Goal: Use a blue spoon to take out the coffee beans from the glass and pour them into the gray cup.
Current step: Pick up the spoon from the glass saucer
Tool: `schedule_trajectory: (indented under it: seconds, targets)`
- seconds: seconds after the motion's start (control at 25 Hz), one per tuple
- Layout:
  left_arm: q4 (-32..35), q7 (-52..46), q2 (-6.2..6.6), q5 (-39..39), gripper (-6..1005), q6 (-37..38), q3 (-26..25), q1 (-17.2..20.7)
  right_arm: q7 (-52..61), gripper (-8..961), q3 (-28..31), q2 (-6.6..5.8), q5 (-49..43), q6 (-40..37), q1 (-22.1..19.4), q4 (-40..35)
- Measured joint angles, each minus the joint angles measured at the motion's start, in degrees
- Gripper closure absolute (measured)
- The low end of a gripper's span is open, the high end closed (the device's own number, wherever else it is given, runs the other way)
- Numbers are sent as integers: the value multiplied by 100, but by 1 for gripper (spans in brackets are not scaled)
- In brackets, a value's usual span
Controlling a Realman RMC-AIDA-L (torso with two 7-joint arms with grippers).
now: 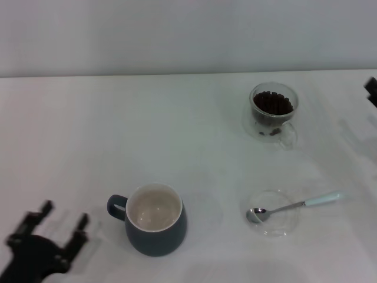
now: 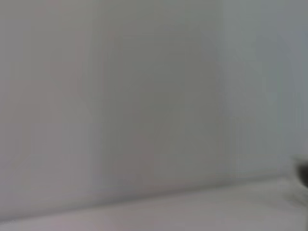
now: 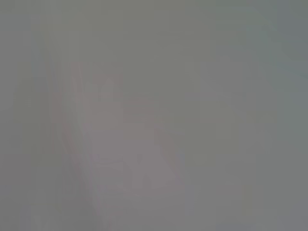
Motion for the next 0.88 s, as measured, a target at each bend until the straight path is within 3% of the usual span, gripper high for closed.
schedule_trajectory:
  seconds: [0.16, 0.24, 0.48, 0.68, 0.8, 0.84, 0.88]
  targets:
    - [-219, -2, 6, -563, 279, 793, -2, 209, 1502, 96, -38, -107, -27, -183, -409, 65]
    - [-274, -22, 5, -939, 281, 1032, -1, 231, 2202, 96, -92, -104, -32, -367, -646, 99]
    - [-370, -108, 2, -2300, 286, 1160, -1, -51, 3252, 96, -335, 187, -43, -916, -981, 655]
    - [-536, -377, 9, -2884, 288, 866, -1, -541, 3452, 97, -277, 256, -336, -1327, -852, 1441]
    - [-662, -507, 11, -2901, 288, 745, -1, -686, 3341, 97, 728, 257, -1229, -1352, -759, 1835]
    - [-714, -528, 12, -2905, 288, 723, -1, -700, 3201, 97, 1321, 257, -1794, -1355, -741, 1975]
    - [-752, -535, 12, -2909, 288, 716, -1, -703, 2846, 116, 2679, 259, -2989, -1404, -729, 2199]
